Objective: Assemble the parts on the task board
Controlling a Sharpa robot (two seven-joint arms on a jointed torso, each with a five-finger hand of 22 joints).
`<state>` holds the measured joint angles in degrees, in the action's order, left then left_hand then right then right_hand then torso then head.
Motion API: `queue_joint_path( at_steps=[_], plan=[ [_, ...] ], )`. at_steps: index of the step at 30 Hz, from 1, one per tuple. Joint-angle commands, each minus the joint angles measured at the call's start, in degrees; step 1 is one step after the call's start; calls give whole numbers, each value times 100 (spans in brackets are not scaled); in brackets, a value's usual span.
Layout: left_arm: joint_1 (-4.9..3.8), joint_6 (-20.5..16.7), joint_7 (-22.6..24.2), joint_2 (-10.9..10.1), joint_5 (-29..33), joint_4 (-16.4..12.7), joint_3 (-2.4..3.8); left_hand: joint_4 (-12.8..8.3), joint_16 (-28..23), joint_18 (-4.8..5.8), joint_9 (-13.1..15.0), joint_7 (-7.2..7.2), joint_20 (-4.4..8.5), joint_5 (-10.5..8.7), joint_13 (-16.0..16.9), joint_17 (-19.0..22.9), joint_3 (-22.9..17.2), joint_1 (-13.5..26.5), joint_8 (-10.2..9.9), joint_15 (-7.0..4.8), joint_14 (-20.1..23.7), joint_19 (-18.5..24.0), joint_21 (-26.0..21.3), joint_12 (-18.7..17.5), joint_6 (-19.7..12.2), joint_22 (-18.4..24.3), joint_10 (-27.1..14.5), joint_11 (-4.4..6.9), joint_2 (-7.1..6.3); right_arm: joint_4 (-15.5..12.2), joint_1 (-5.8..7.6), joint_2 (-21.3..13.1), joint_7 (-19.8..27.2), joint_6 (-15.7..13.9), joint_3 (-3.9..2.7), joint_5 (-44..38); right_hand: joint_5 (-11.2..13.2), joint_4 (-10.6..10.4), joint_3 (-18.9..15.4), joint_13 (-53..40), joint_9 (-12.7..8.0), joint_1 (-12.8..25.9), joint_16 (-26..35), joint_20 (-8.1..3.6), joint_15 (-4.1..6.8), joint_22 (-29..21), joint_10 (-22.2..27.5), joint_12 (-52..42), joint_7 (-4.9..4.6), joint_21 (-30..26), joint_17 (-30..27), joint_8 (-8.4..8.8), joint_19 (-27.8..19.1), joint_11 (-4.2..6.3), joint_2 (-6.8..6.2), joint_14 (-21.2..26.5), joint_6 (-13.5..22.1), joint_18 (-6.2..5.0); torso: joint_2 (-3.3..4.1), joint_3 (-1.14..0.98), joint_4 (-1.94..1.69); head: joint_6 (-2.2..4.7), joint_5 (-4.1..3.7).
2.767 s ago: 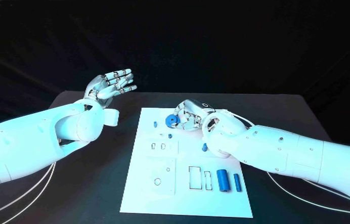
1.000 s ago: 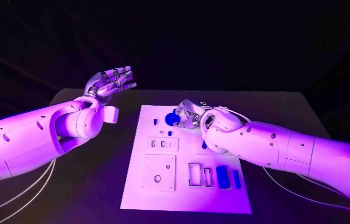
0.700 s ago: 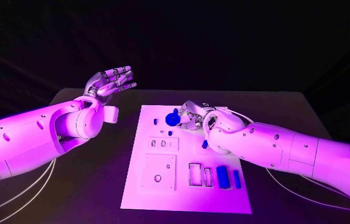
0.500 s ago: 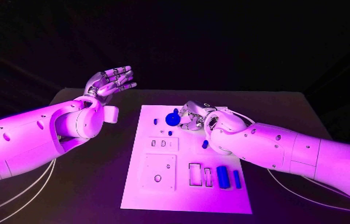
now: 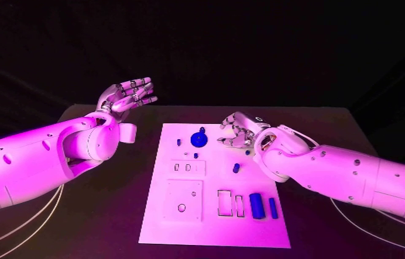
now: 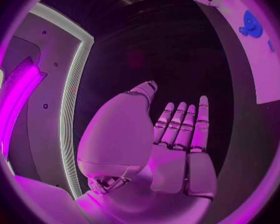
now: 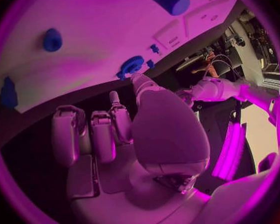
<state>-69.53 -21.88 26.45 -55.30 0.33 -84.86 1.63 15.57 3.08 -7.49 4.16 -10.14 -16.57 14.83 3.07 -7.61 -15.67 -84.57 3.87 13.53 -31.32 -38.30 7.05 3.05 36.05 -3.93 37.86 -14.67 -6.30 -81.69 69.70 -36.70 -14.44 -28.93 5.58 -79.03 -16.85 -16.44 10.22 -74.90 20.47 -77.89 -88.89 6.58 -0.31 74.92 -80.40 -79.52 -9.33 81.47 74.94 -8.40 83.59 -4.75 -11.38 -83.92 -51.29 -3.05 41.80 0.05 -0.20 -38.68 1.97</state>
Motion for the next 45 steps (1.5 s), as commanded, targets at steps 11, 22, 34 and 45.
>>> queue_joint_path(
  at_steps=[11,22,34,45],
  plan=[
    [-3,134,50,37,15,-1,2,-33,-11,60,-5,-656,-6,9,6,6,6,-71,-16,-6,6,-50,0,10,42,-8,37,0,4,-343,305,-1166,824,738,-24,1109,117,100,150,-248,-18,-386,-14,3,-25,782,51,68,-22,-63,1218,36,3,7,-76,-539,-29,47,-86,-51,125,21,-133],
    [5,162,54,49,15,2,-1,-33,-11,60,-5,-656,-6,9,6,6,6,-71,-16,-6,6,-50,0,10,42,-8,37,0,4,-51,221,-1519,1212,897,-8,922,359,137,63,-226,-42,-658,-19,22,-43,787,85,96,-40,-81,1234,89,-2,-11,-160,-542,21,46,-76,-57,121,-19,-204],
    [12,176,56,64,13,16,-2,-33,-11,60,-5,-656,-6,9,6,6,6,-71,-16,-6,6,-50,0,10,42,-8,37,0,4,311,29,-1254,1243,762,14,1065,287,183,166,-254,-41,-882,-25,22,-43,802,65,72,-42,-78,1250,74,6,-10,-83,-546,-36,48,-50,-94,93,-59,-152],
    [14,184,56,66,8,15,-3,-37,-11,61,-5,-654,-6,9,8,18,5,-72,-14,-6,17,-43,-6,13,54,-6,64,2,4,541,-73,-1042,1229,776,20,1028,215,251,361,-270,-50,-1035,-27,19,-40,814,54,60,-45,-77,1259,70,12,-8,-72,-548,-75,49,-53,-89,87,-83,-153]
  ],
)
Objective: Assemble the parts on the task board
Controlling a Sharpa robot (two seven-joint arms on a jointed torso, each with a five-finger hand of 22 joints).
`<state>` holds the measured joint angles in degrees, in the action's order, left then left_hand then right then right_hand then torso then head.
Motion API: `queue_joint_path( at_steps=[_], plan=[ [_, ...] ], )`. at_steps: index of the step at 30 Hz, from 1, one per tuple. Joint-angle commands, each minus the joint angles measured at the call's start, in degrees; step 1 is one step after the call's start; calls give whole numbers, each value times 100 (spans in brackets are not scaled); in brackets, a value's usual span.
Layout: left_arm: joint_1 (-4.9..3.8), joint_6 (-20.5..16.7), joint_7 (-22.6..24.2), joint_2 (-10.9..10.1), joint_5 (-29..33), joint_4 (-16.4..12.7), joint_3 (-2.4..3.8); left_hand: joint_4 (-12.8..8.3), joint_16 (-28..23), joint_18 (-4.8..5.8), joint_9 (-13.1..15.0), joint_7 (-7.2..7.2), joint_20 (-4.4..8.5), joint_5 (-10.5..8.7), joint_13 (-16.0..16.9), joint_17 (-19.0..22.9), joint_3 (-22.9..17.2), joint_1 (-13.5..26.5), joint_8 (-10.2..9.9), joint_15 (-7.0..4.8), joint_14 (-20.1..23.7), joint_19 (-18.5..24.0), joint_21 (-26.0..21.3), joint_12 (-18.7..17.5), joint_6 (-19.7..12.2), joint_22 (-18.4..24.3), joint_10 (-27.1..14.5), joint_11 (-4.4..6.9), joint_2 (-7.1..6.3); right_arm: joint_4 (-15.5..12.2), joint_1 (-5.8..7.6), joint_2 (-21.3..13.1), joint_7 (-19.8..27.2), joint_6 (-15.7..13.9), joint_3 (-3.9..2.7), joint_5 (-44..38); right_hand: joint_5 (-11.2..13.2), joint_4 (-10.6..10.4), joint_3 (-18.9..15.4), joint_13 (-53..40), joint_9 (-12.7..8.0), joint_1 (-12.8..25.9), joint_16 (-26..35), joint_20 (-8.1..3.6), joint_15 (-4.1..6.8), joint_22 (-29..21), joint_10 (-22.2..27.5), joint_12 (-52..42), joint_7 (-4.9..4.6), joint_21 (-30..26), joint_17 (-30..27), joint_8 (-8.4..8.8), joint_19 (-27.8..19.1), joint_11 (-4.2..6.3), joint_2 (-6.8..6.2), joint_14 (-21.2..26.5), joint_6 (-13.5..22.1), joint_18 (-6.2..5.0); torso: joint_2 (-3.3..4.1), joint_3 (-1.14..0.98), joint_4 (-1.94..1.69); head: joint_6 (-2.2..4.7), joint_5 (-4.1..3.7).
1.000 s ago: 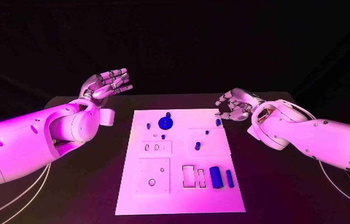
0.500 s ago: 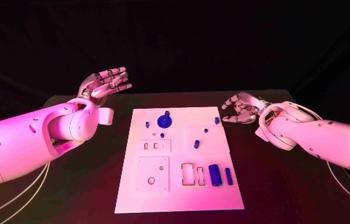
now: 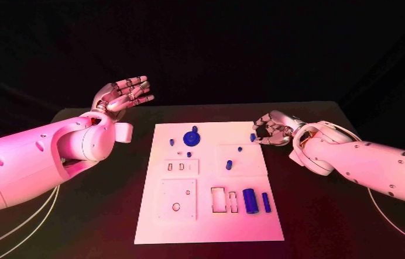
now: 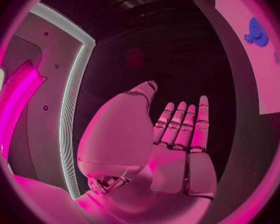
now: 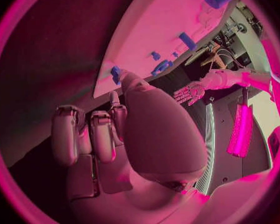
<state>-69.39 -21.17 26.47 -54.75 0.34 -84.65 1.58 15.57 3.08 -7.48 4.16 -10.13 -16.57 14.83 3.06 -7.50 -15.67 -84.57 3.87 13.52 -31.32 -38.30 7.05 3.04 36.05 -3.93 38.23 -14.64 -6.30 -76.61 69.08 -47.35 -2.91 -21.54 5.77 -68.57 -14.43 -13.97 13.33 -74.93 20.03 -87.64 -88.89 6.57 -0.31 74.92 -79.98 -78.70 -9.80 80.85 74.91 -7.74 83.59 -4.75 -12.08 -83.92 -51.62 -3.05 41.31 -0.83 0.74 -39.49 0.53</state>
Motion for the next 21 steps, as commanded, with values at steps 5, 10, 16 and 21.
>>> queue_joint_path(
  at_steps=[5,10,16,21],
  plan=[
    [-1,107,55,9,6,-4,3,-37,-11,61,-5,-654,-6,8,9,7,5,-72,-14,-6,17,-43,-6,13,54,-6,27,-1,4,88,-21,64,63,68,10,-37,-23,19,102,-277,-7,-86,-28,18,-39,819,3,-31,2,-11,1263,-1,15,-7,-4,-548,-62,51,-3,3,-1,-13,-1],
    [-1,108,53,10,5,-4,3,-37,-11,61,-5,-654,-6,8,9,7,5,-72,-14,-6,17,-43,-6,13,54,-6,27,-1,4,111,-23,85,59,68,14,-44,-22,27,164,-284,-7,-98,-30,17,-38,825,-5,-38,4,-6,1268,-14,20,-5,-2,-549,-98,53,0,-5,-1,20,9],
    [-1,109,51,14,5,-2,3,-37,-11,61,-5,-654,-6,8,9,7,5,-72,-14,-6,17,-43,-6,13,54,-6,27,-1,4,131,-24,122,60,70,16,-47,-24,21,316,-308,0,-71,-31,8,-24,839,-31,-62,27,2,1271,-69,28,14,-6,-550,-225,55,-6,0,0,2,19],
    [-1,108,49,14,4,-2,3,-37,-11,61,-5,-654,-6,8,9,7,5,-72,-14,-6,17,-43,-6,13,54,-6,27,-1,4,158,-24,154,52,83,18,-48,-8,17,403,-319,4,-44,-33,-2,-11,846,-43,-72,44,6,1277,-104,33,30,-9,-552,-296,56,-6,1,-4,-11,13]
  ],
)
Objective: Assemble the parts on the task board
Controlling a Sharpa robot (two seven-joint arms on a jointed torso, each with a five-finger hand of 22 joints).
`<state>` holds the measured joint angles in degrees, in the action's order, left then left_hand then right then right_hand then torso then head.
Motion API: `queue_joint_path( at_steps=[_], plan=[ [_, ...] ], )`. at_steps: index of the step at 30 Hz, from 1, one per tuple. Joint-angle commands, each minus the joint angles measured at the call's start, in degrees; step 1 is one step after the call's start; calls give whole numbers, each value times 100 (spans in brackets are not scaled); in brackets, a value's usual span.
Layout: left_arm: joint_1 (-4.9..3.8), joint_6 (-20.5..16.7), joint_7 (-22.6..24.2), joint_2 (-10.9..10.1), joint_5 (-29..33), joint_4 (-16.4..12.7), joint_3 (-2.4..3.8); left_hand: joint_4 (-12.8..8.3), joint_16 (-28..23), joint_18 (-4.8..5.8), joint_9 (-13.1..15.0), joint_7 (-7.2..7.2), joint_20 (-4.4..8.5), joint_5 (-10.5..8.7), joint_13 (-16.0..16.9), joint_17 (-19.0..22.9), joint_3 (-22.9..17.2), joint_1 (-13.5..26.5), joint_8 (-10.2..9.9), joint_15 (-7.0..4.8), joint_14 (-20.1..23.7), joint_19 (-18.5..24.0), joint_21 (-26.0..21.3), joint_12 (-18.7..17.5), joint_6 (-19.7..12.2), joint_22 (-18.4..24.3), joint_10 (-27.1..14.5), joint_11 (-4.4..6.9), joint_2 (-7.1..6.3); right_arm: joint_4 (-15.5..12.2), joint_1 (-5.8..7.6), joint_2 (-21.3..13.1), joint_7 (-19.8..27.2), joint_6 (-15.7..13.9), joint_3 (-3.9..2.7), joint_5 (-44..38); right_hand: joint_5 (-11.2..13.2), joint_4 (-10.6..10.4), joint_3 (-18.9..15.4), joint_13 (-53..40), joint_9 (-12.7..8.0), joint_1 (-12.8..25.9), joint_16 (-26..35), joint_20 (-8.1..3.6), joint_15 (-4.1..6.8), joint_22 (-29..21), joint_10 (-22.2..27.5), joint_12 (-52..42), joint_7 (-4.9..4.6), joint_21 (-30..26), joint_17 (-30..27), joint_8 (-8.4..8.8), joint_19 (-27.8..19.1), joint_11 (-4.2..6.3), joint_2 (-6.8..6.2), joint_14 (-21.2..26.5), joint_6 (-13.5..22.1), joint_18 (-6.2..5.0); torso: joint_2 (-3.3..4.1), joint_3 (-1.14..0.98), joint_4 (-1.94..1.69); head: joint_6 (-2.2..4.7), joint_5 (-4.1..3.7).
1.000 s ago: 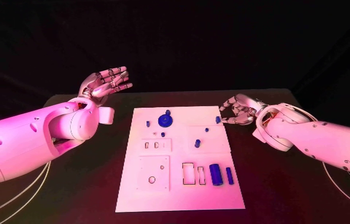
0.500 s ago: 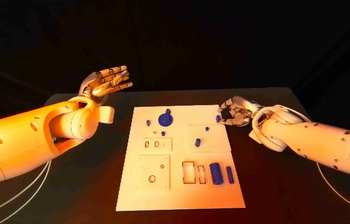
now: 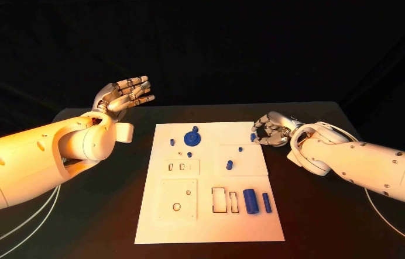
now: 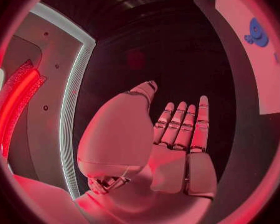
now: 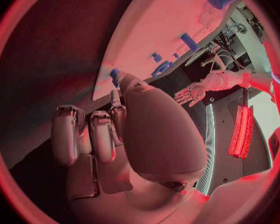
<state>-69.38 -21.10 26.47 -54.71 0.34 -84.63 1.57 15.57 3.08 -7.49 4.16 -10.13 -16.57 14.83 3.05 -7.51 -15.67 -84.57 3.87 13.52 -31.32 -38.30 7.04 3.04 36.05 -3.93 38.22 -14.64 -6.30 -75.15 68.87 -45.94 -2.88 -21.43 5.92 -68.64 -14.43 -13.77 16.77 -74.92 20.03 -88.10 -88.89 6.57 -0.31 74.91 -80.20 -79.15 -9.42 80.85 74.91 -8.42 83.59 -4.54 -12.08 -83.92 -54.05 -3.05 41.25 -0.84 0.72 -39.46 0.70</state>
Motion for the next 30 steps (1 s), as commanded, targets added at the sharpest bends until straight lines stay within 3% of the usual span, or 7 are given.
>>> queue_joint_path(
  at_steps=[1,22,30],
  plan=[
    [-2,100,48,10,4,-4,3,-37,-11,61,-5,-654,-6,8,9,8,5,-72,-14,-6,17,-43,-6,13,54,-6,28,-2,4,16,-4,17,46,76,2,-40,-8,-3,60,-320,4,2,-33,-2,-11,848,-21,-27,6,5,1278,-36,33,8,-8,-552,-52,56,-1,1,-3,-16,-5],
    [-3,101,42,4,4,-11,3,-41,-12,61,-6,-654,-6,8,10,17,2,-73,-13,-6,18,-55,-8,13,56,-6,39,-1,5,63,-29,119,5,180,21,-41,6,-8,121,-346,6,36,-35,-11,-1,860,-47,-52,19,17,1285,-60,42,20,-17,-554,-100,59,-2,-9,3,-43,-15],
    [-3,102,39,4,4,-5,3,-41,-12,61,-6,-654,-6,8,10,17,2,-73,-13,-6,18,-55,-8,13,56,-6,39,-1,5,86,-76,147,-8,157,23,-41,-6,17,333,-369,54,123,-34,-64,63,880,-78,-73,113,27,1285,-221,55,98,-21,-554,-328,62,0,-11,7,-52,1]
  ],
)
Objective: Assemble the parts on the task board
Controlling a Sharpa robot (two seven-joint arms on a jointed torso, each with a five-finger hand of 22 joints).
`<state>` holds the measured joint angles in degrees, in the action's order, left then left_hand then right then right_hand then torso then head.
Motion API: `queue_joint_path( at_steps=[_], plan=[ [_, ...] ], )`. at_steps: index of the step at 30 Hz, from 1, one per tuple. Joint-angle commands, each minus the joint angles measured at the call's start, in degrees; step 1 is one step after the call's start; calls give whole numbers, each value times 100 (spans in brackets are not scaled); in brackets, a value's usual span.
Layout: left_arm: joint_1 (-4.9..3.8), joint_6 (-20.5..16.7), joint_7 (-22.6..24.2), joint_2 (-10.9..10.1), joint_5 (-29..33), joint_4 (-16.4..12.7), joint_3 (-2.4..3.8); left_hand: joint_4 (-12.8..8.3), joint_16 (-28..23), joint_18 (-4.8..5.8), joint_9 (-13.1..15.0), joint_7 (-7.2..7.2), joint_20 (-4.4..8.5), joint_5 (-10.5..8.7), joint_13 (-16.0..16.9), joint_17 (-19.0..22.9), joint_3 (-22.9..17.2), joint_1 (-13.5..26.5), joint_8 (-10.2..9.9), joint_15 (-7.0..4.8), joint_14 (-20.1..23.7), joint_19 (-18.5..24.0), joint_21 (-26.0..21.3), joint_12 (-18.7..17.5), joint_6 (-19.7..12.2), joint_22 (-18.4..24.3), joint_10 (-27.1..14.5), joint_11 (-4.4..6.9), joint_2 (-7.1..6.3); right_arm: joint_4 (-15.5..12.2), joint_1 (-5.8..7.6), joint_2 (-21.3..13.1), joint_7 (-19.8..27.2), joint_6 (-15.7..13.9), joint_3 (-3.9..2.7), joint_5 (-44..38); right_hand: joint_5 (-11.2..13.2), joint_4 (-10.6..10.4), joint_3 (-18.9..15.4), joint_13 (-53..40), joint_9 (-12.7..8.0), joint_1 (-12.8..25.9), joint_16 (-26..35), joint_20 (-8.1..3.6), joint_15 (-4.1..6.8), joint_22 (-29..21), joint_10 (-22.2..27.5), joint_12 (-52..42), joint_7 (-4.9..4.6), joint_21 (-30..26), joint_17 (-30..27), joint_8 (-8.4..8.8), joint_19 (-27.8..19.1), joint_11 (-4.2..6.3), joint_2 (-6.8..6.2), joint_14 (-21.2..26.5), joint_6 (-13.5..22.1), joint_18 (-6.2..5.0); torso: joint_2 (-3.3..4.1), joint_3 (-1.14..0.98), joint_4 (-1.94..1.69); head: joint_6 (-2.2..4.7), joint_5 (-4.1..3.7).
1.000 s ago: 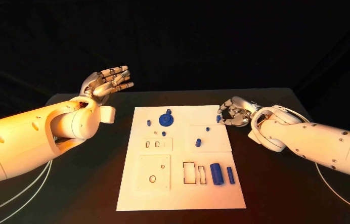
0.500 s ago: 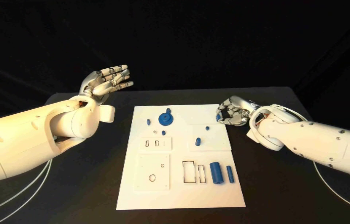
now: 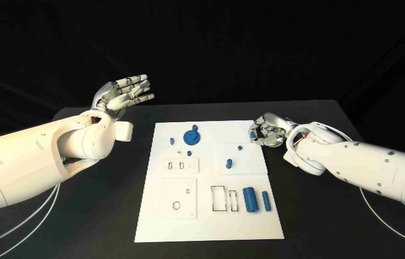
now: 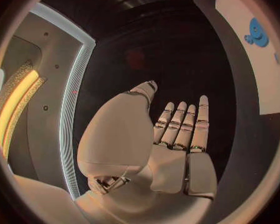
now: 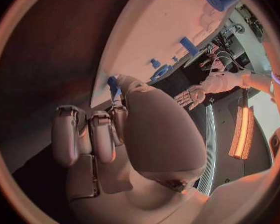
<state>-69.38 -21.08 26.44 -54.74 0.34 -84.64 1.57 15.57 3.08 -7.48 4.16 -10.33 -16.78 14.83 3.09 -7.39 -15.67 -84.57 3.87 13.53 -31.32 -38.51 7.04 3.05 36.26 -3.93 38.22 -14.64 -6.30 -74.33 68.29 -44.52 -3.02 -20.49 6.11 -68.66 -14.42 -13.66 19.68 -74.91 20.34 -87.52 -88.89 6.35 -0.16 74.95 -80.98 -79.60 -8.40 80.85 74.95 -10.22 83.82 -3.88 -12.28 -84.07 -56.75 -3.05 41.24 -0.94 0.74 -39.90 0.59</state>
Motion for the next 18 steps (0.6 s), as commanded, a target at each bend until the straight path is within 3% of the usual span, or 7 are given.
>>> queue_joint_path(
  at_steps=[1,7,18],
  plan=[
    [-3,99,41,6,5,-4,4,-41,-12,61,-6,-634,15,8,6,5,2,-73,-13,-7,18,-34,-8,13,34,-6,40,-1,5,5,-21,7,2,45,4,-39,-9,10,70,-377,34,82,-35,-51,59,878,-7,-34,26,26,1283,-70,33,45,4,-540,-89,62,1,-1,5,-8,12],
    [-3,105,36,4,5,-3,4,-41,-12,61,-6,-634,15,8,6,5,2,-73,-13,-7,18,-34,-8,13,34,-6,40,-1,5,10,-29,-4,-25,-111,5,-40,-15,68,245,-388,114,145,-34,-110,125,894,-27,-38,113,32,1283,-254,44,121,68,-540,-242,65,0,0,4,-15,11],
    [-3,107,34,0,5,-1,4,-41,-12,61,-6,-634,15,8,6,5,2,-73,-13,-7,18,-34,-8,13,34,-6,40,-1,5,-32,-31,-20,-10,-332,4,-38,40,129,368,-402,153,170,-37,-140,152,923,-44,-45,138,64,1293,-331,69,146,91,-543,-244,75,-4,3,2,-14,13]
  ],
)
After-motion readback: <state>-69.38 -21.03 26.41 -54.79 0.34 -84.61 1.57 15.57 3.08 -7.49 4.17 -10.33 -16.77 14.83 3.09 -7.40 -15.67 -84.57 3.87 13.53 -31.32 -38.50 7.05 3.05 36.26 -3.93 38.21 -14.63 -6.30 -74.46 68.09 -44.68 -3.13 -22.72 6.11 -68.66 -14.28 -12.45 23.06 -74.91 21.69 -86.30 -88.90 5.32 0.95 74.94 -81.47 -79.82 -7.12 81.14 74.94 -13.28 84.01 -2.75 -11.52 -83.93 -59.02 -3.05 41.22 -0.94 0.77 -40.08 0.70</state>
